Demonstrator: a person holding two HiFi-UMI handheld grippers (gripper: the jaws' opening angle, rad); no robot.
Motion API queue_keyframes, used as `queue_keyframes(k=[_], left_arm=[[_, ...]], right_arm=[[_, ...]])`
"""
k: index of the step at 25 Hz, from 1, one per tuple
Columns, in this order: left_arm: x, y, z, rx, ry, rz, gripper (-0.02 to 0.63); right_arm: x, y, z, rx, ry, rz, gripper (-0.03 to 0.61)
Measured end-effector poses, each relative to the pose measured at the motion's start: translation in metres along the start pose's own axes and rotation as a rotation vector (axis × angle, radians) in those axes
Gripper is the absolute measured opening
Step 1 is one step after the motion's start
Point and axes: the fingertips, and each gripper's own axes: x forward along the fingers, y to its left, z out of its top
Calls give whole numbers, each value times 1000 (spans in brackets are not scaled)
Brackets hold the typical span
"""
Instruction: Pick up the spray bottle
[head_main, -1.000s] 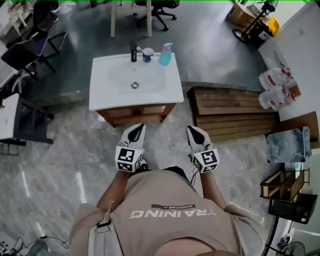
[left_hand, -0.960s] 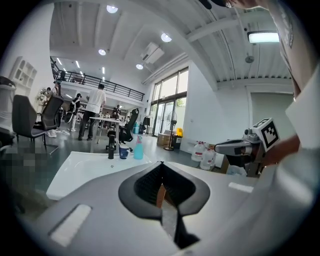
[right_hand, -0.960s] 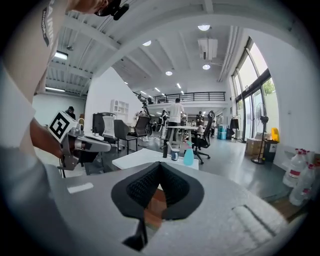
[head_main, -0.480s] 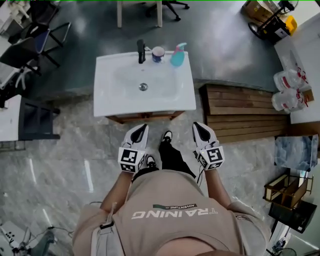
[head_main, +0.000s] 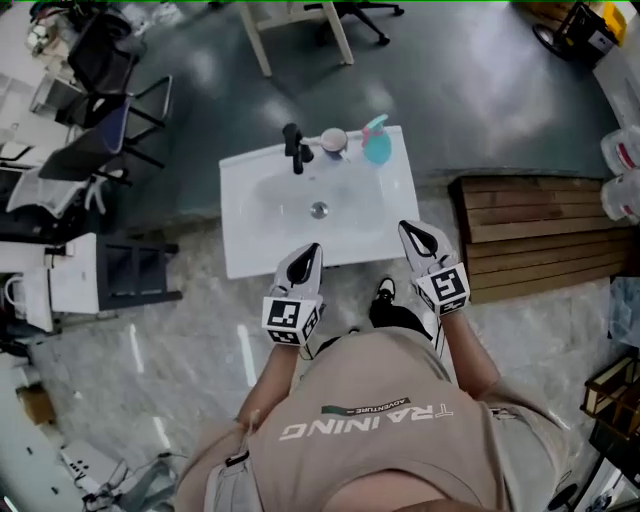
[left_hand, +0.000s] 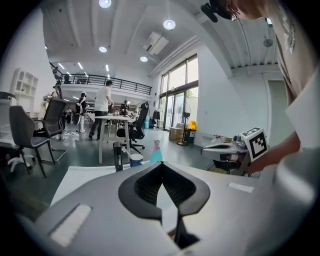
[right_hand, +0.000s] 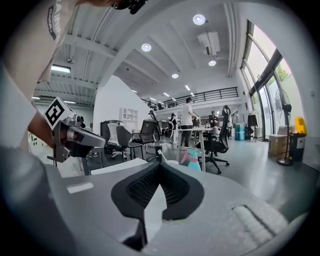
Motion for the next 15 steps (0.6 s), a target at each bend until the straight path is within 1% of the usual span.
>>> queue_keyframes(k=[3,7,12,15], left_arm=[[23,6,15,-22,-5,21,16],[38,17,25,-90,-18,49,15],[51,39,23,-88,6,63,16],[60,54,21,-70,7,54,16]], right_arm=[[16,-25,-1,33,2,5,2],[36,-42,-8,68,26,21,2],[63,-47,-9,68,54,44,2],[80,-47,-9,56,73,44,2]])
